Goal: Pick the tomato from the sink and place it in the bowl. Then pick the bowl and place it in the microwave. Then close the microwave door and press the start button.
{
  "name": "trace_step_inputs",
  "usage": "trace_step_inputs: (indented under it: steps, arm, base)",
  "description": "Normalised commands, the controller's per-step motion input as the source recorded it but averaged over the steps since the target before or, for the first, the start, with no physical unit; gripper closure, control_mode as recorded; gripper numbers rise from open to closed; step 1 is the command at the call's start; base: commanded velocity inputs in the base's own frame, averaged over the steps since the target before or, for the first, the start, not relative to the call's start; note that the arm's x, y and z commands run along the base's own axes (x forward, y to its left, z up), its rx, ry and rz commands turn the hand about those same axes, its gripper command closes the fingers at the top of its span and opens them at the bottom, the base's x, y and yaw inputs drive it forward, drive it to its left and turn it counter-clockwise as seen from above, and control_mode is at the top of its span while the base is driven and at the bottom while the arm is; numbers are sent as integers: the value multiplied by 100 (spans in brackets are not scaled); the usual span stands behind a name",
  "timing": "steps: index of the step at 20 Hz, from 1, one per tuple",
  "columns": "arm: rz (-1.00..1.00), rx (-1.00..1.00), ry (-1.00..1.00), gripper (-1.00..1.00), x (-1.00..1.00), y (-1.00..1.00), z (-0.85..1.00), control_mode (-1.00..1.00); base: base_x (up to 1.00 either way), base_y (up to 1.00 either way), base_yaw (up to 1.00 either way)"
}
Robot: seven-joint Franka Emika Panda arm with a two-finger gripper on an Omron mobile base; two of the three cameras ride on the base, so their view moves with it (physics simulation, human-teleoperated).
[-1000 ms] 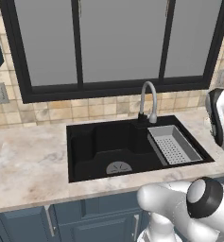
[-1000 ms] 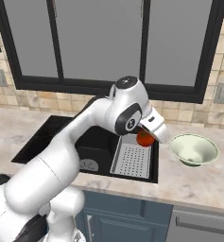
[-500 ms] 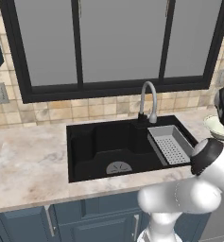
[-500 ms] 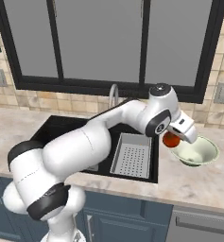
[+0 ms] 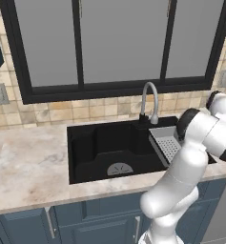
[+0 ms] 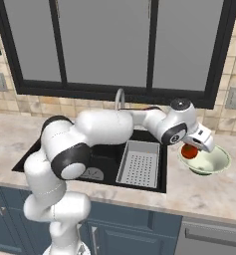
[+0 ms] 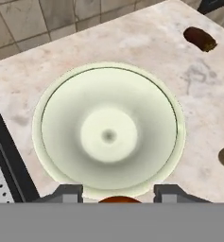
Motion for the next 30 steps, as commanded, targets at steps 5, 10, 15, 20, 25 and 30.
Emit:
trace_step_inputs:
  steps: [5, 10, 15, 20, 25, 30]
  arm:
    - [2, 0, 7, 100, 18, -34, -39, -100]
    - [2, 0, 8, 100, 21, -30, -48, -100]
    - [3, 0, 1, 100, 10, -28, -19, -100]
    - [2, 0, 0, -100, 15, -3, 0, -100]
    - [2, 0, 0, -100, 10, 2, 0, -100]
    - [5, -9, 0, -100, 1, 54, 20, -100]
  base:
    - [0, 0, 0]
    - [0, 0, 0]
    - [0, 0, 0]
    - [0, 0, 0]
    - [0, 0, 0]
    - [0, 0, 0]
